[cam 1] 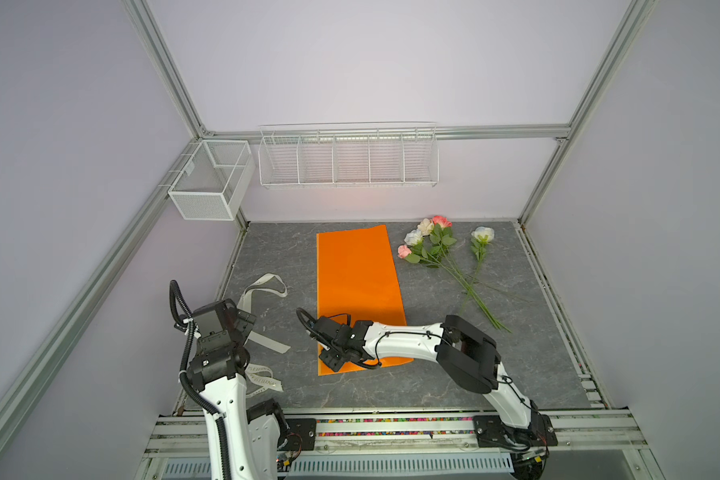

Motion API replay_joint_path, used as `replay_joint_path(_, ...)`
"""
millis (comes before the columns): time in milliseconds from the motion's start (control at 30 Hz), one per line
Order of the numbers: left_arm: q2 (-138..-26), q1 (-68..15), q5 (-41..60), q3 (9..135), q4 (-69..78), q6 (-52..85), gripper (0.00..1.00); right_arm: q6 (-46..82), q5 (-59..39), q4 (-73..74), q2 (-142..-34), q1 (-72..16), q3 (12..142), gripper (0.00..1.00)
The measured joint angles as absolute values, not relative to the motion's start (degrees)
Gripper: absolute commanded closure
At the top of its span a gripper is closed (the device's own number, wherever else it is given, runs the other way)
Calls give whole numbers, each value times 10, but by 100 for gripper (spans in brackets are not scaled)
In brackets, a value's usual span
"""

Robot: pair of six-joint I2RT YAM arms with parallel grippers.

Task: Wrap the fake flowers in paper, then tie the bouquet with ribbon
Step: 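Lower the right gripper to the sheet's near corner and pinch it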

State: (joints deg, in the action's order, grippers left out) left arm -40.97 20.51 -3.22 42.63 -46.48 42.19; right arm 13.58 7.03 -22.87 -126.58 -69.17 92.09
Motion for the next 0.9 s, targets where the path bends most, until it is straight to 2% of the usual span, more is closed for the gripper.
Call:
replay_joint_path(200,-430,205,47,422,-449,404,12,109,33,-182,-1233,-672,858,81)
replay_joint_path(367,-430,205,70,420,-451,386,12,50,11,-170,-1173,-648,769,80)
replay_joint_path(500,-425,205,80,416,-451,380,12,12,-1,-211,-1149,-622,753,70)
replay_joint_path(600,-425,205,85,412,-451,377,12,8,-5,-260,-1149,-619,773,48)
replay_joint_path(700,-425,205,88,412,-451,374,12,15,-2,-298,-1149,-633,794,38)
replay_joint_path(833,-425,205,89,412,-451,372,12,24,15,-330,-1149,-661,814,31)
replay_joint_path(900,-425,205,89,412,-451,370,12,27,22,-340,-1150,-672,814,30)
